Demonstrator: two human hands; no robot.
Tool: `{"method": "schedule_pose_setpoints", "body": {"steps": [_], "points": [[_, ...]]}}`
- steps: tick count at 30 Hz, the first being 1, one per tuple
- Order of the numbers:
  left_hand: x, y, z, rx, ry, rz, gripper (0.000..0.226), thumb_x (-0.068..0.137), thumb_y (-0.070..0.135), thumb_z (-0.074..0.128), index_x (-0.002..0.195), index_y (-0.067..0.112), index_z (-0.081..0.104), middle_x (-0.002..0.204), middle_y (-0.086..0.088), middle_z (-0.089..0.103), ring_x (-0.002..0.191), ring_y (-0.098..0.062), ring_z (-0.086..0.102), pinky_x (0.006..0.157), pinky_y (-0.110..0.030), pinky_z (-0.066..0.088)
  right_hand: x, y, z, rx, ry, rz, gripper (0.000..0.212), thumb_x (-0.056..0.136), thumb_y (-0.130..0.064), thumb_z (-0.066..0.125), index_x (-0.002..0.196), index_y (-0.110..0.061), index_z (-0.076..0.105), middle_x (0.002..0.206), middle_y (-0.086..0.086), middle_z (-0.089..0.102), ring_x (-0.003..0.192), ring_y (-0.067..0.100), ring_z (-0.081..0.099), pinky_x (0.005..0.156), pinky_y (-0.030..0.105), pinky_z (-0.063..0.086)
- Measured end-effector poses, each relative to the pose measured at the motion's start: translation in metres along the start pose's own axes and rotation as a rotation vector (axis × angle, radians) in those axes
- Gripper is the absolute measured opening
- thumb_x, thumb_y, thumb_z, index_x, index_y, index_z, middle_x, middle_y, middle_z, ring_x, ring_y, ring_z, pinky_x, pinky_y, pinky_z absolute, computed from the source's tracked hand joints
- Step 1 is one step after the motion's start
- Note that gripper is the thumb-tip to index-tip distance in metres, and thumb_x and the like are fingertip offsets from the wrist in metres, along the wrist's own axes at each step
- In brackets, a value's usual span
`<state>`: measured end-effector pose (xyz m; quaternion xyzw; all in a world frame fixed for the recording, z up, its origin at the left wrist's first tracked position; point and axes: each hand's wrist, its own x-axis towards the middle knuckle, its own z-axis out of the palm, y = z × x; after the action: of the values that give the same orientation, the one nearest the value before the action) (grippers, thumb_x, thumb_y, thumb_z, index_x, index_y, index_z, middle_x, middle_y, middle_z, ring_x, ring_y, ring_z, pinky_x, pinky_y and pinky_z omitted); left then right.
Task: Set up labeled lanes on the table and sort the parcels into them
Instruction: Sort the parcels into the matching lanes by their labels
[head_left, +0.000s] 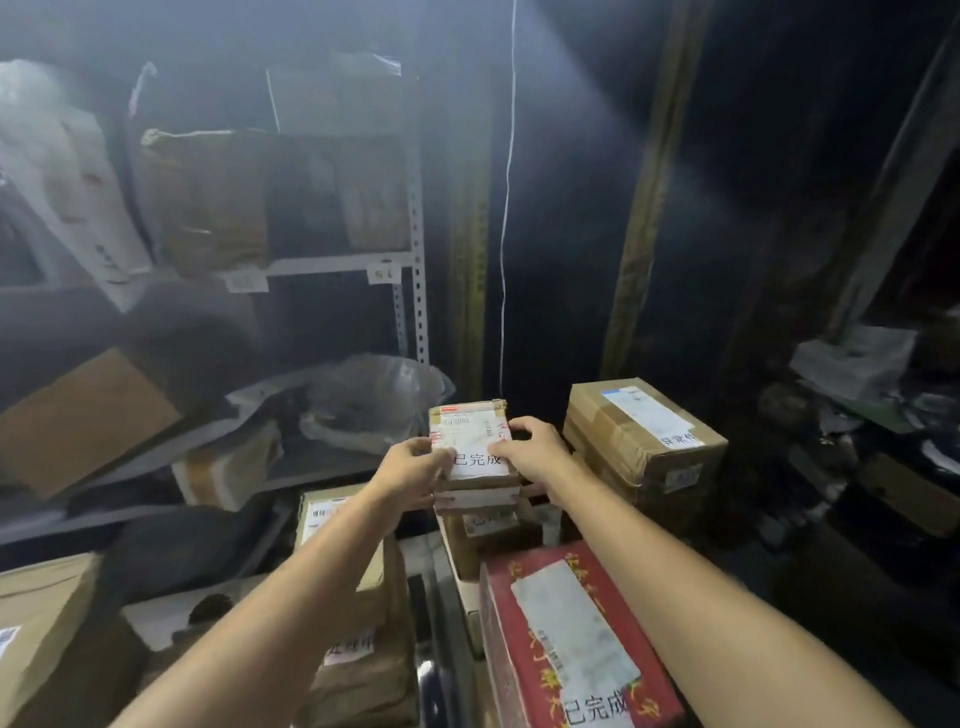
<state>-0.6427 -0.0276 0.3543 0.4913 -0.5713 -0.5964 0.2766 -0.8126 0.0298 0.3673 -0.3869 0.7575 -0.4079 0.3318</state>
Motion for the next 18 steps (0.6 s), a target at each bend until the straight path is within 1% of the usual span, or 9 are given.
{"method": "schedule_pose_setpoints", "body": {"steps": [4,7,10,12,15,18], "points": [[0.017,-0.003,0.013,-0.011,0.045,-0.048,0.044,0.095,0.024,0.065,0.135,0.013,0.054,0.108,-0.001,0.07,0.092,-0.014,0.07,0.062,-0.025,0.055,0.031,0.011,-0.002,-0.032,-0.054,-0.004,0.055,0.09,-0.027,0.072,0.14,-0.028,0.05,0.128,0.002,0.062,0.1,0.017,0.065,0.082,0.04,0.061],[0.021,-0.006,0.027,-0.001,0.068,-0.086,0.038,0.096,0.024,0.065,0.131,0.013,0.055,0.106,-0.002,0.071,0.09,-0.015,0.071,0.061,-0.025,0.056,0.048,0.024,-0.007,-0.049,-0.089,-0.004,0.055,0.089,-0.029,0.072,0.139,-0.029,0.05,0.127,0.001,0.063,0.102,0.019,0.065,0.083,0.042,0.061],[0.027,-0.013,0.038,0.015,0.105,-0.11,0.041,0.094,0.026,0.066,0.132,0.014,0.056,0.107,-0.002,0.072,0.091,-0.016,0.072,0.067,-0.028,0.058,0.061,0.034,-0.011,-0.064,-0.133,-0.011,0.057,0.09,-0.029,0.072,0.142,-0.028,0.048,0.129,0.003,0.063,0.102,0.018,0.066,0.084,0.041,0.061],[0.028,-0.016,0.043,0.002,0.129,-0.118,0.042,0.095,0.027,0.066,0.133,0.015,0.056,0.109,-0.002,0.071,0.093,-0.016,0.071,0.067,-0.028,0.058,0.066,0.038,-0.013,-0.08,-0.148,-0.035,0.057,0.091,-0.029,0.071,0.143,-0.027,0.047,0.131,0.003,0.062,0.099,0.016,0.065,0.081,0.038,0.061],[0.029,-0.013,0.049,0.01,0.139,-0.127,0.041,0.096,0.028,0.064,0.134,0.017,0.055,0.111,-0.001,0.07,0.096,-0.016,0.07,0.069,-0.028,0.058,0.071,0.042,-0.018,-0.121,-0.158,-0.083,0.057,0.092,-0.029,0.07,0.144,-0.024,0.046,0.135,0.004,0.06,0.091,0.011,0.059,0.072,0.027,0.056],[0.03,-0.01,0.054,0.016,0.139,-0.12,0.044,0.096,0.03,0.064,0.136,0.017,0.054,0.112,0.0,0.07,0.097,-0.015,0.069,0.068,-0.027,0.057,0.075,0.044,-0.02,-0.161,-0.17,-0.087,0.056,0.093,-0.031,0.066,0.144,-0.024,0.044,0.13,0.003,0.061,0.083,0.007,0.058,0.072,0.029,0.057]]}}
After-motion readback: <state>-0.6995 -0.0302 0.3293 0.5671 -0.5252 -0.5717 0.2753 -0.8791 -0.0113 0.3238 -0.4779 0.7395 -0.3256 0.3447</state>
